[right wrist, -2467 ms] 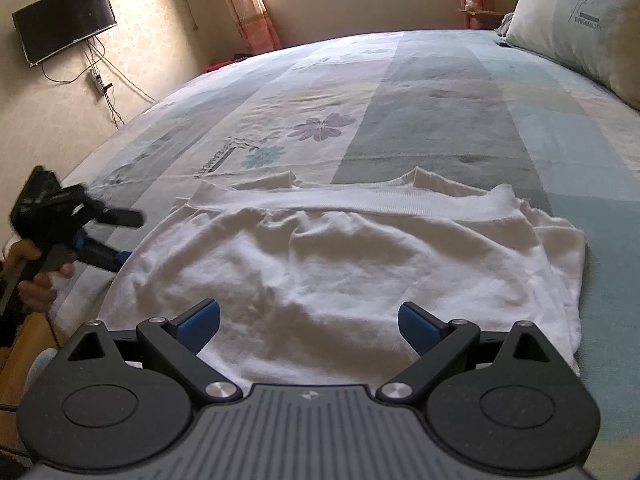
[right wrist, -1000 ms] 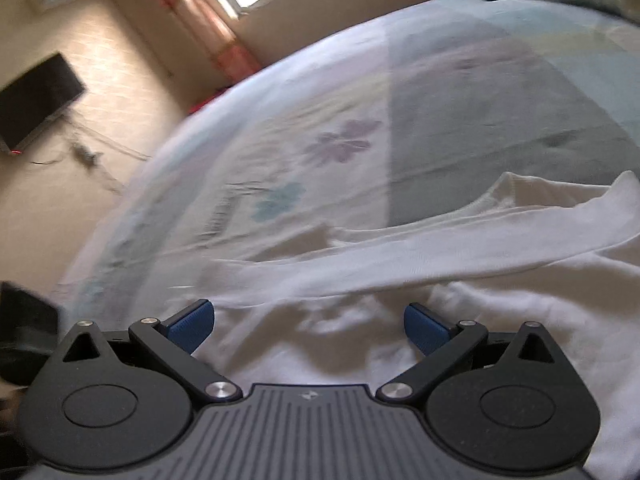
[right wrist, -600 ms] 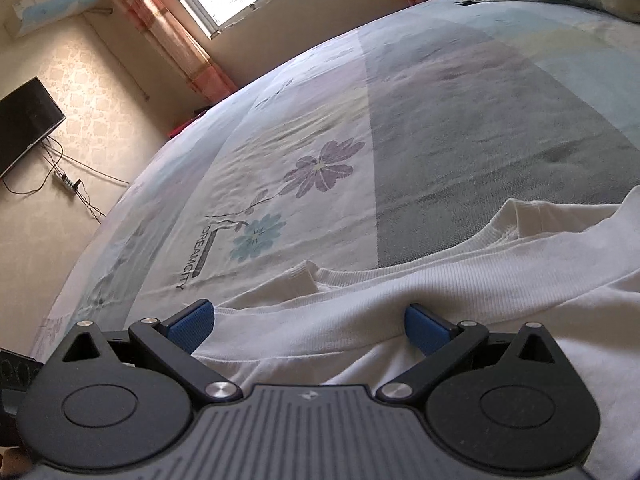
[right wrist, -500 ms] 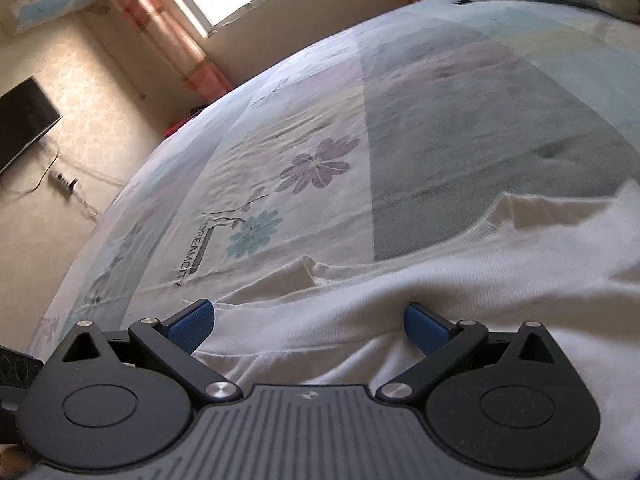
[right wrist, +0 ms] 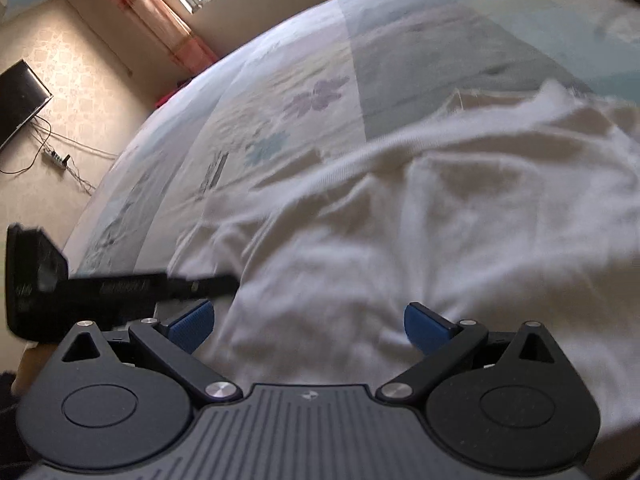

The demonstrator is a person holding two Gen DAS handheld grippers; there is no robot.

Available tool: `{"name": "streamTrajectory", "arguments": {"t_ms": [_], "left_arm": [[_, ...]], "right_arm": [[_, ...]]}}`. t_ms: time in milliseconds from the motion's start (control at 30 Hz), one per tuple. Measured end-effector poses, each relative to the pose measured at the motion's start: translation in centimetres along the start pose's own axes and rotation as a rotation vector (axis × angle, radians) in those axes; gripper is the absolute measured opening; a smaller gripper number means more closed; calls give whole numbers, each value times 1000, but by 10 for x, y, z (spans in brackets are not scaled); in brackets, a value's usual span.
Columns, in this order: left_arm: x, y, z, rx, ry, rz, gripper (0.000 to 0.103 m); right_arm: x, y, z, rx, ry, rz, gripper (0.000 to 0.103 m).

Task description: Fold clothes

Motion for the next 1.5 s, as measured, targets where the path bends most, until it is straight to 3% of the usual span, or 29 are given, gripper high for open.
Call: {"name": "streamTrajectory", "arguments": {"t_ms": [500, 700, 800, 933, 1233, 1500], "left_arm": [[2, 2, 11, -11, -99, 34, 21], [2, -5, 16, 15, -158, -22, 21], [3, -8, 25, -10, -212, -48, 16], [6, -10, 37, -48, -259, -56, 16], [34, -20, 75, -92, -277, -56, 15], [51, -34, 141, -139, -218, -83, 15]], "right_arm": [[29, 44, -5, -76, 2, -48, 103], [54, 21, 0, -86, -5, 16, 103], [71, 1, 4, -8, 47, 31, 103], [87, -12, 19, 89, 143, -12, 103], [104, -9, 43, 164, 149, -57, 103], [124, -5, 52, 195, 112, -27, 103]]}}
Point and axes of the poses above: each gripper's, at about its wrist camera, not at the fingertips, and x roughly against the way its jaws point, z to its right, y to its underside, the point moved 5 cm from there along -x, roughly the way its jaws point, and after that the axes turned 13 degrees about -y, right-handed, at the moved point
